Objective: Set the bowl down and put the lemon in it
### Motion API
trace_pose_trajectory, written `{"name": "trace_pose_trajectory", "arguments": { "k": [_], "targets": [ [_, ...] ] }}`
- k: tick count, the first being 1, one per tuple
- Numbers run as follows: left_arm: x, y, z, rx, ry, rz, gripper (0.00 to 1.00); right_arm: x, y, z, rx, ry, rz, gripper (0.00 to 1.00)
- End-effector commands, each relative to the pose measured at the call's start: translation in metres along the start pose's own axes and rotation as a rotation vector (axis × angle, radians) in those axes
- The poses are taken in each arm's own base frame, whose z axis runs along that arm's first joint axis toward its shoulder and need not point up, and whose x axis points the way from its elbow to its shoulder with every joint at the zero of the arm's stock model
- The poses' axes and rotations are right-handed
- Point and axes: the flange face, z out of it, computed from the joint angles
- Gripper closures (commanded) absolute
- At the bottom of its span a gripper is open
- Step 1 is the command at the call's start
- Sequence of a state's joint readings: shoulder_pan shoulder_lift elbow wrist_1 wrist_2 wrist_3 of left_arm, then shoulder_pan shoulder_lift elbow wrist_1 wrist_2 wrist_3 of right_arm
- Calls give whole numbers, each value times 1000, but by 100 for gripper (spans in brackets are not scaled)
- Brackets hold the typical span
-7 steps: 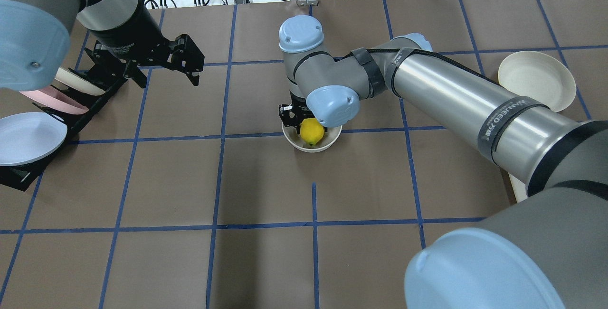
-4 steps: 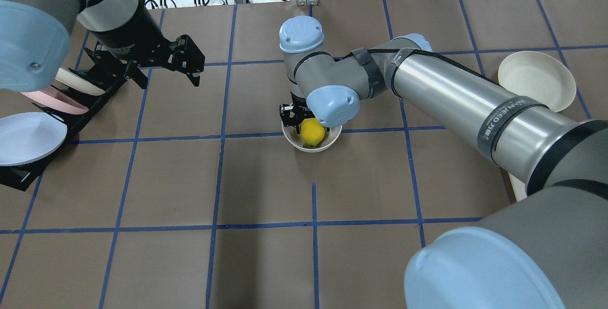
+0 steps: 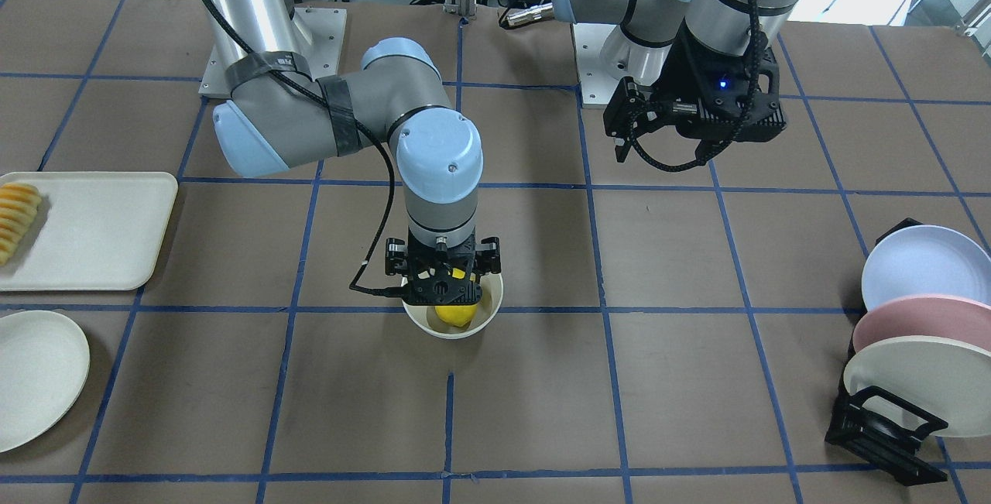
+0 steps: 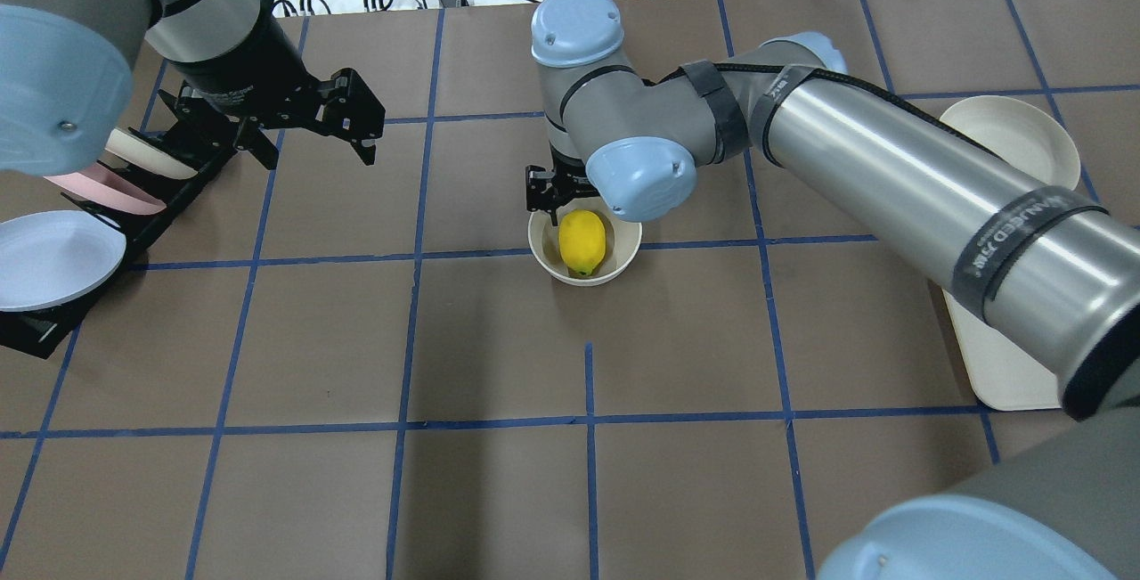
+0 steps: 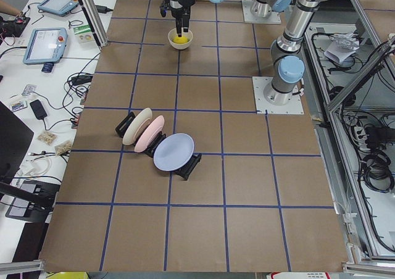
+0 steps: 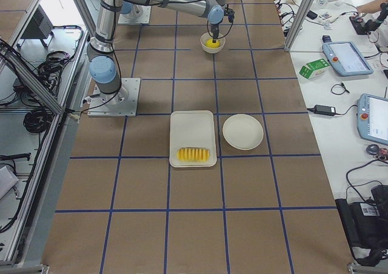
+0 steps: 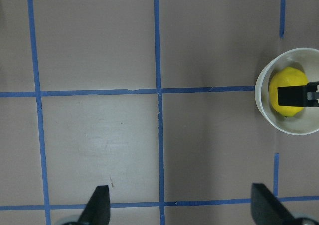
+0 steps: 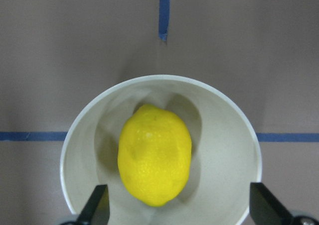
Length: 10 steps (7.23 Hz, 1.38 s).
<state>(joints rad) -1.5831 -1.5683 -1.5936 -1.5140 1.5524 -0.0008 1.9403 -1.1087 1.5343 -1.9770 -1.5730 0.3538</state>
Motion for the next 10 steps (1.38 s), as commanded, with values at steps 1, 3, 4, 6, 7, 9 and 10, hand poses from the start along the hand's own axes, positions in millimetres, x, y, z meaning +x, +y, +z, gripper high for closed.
{"name": "trace_pose_trajectory", "arguments": {
  "k": [1, 3, 4, 6, 7, 9, 10],
  "targets": [
    [0, 0, 0, 0, 0, 2, 0, 39, -3, -53, 42, -15, 17, 0],
    [0, 0, 0, 0, 0, 4, 0, 135, -8, -108, 33, -14, 112, 0],
    [0, 0, 0, 0, 0, 4, 0, 175, -7, -128, 37, -13, 94, 0],
    [-1, 0, 0, 0, 0, 2, 0, 219, 17, -162, 7, -3, 127, 0],
    [-2, -1, 0, 2, 1, 1, 0, 234, 27, -177, 9, -4, 128, 0],
    [-3, 0, -1, 2, 1, -1, 0, 242, 61, -210, 3, 6, 137, 0],
    [-3, 0, -1, 2, 1, 1, 0, 242, 64, -213, 1, 21, 132, 0]
  ]
}}
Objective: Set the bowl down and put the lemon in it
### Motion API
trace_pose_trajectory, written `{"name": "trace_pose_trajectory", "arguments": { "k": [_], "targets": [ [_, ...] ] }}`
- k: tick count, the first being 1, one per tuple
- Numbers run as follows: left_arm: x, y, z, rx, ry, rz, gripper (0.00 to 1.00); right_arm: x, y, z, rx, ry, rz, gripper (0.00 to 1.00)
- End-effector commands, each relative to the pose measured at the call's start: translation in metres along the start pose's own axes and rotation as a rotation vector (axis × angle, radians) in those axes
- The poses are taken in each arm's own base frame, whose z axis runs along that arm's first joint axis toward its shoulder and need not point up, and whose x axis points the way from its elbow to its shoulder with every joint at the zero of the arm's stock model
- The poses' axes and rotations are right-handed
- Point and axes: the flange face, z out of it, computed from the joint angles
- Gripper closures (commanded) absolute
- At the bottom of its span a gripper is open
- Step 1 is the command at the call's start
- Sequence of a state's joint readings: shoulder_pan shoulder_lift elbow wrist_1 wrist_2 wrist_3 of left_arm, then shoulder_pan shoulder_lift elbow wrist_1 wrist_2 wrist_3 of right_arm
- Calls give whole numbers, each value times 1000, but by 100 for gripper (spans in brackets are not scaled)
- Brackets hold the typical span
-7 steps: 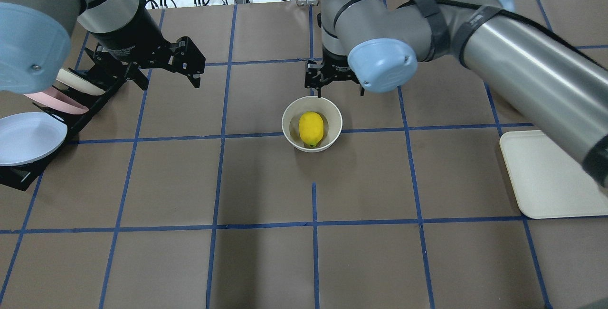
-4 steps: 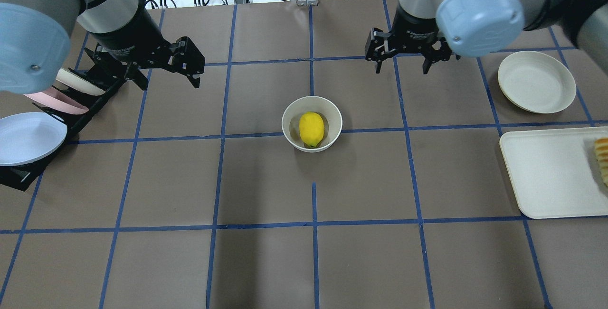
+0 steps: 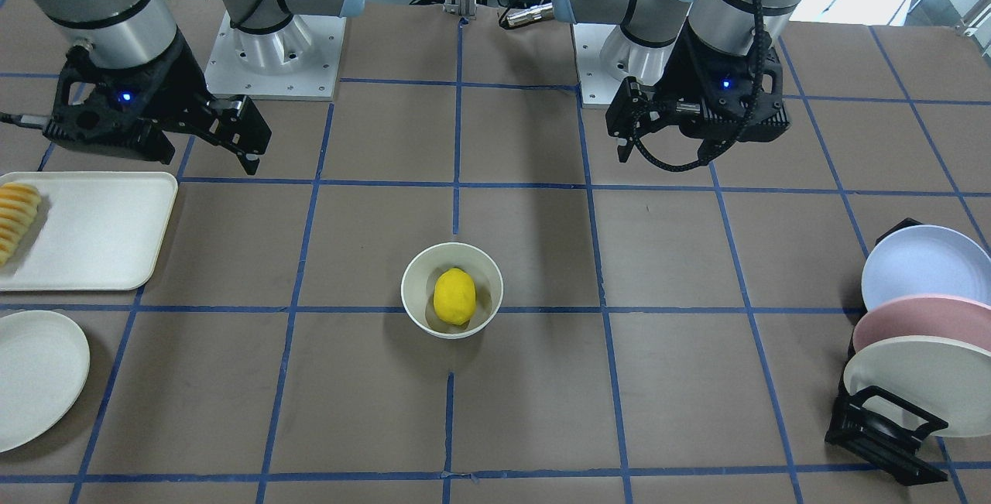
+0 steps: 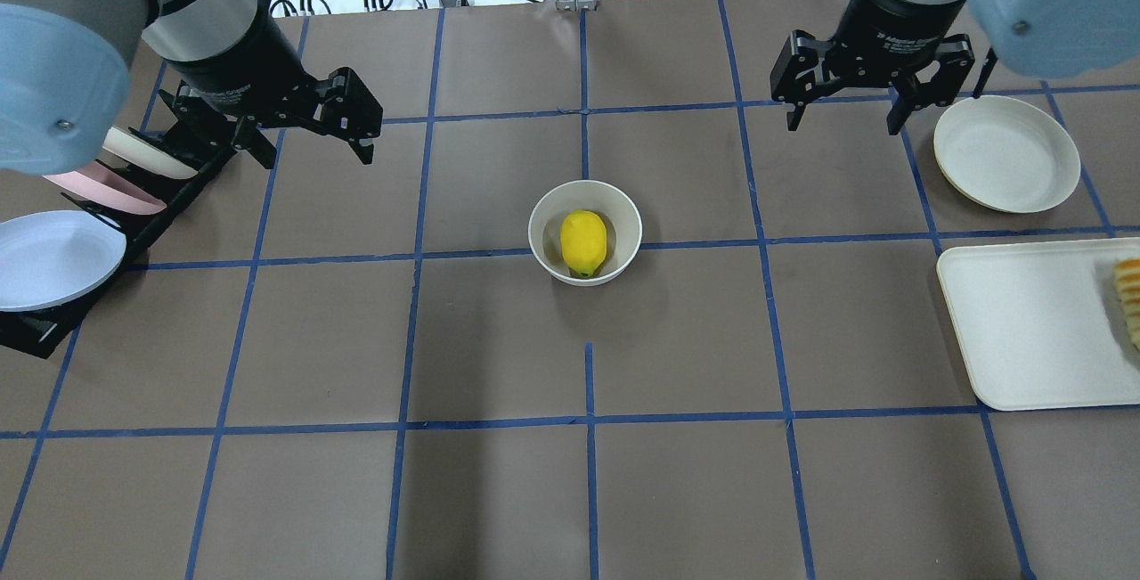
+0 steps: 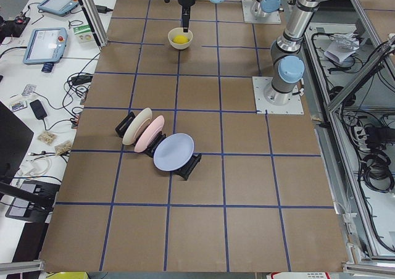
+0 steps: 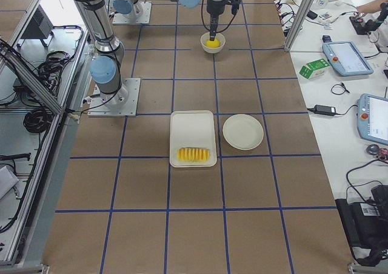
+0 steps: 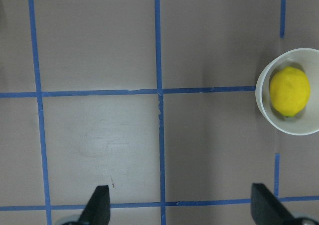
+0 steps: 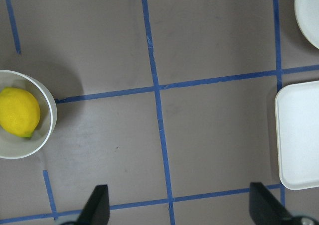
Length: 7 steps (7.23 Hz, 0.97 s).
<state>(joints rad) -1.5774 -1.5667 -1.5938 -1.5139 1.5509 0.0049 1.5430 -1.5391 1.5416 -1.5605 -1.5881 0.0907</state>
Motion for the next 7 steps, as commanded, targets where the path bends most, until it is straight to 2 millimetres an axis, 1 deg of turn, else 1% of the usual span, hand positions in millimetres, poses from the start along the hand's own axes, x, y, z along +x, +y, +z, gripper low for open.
{"name": "trace_pose_trajectory", "arguments": {
  "k": [1, 7],
  "targets": [
    [0, 1, -2, 3, 2, 1, 0, 1, 15, -11, -13, 22, -7, 0],
    [0, 1, -2, 3, 0, 1, 0, -3, 18, -11, -14, 10, -13, 0]
  ]
}}
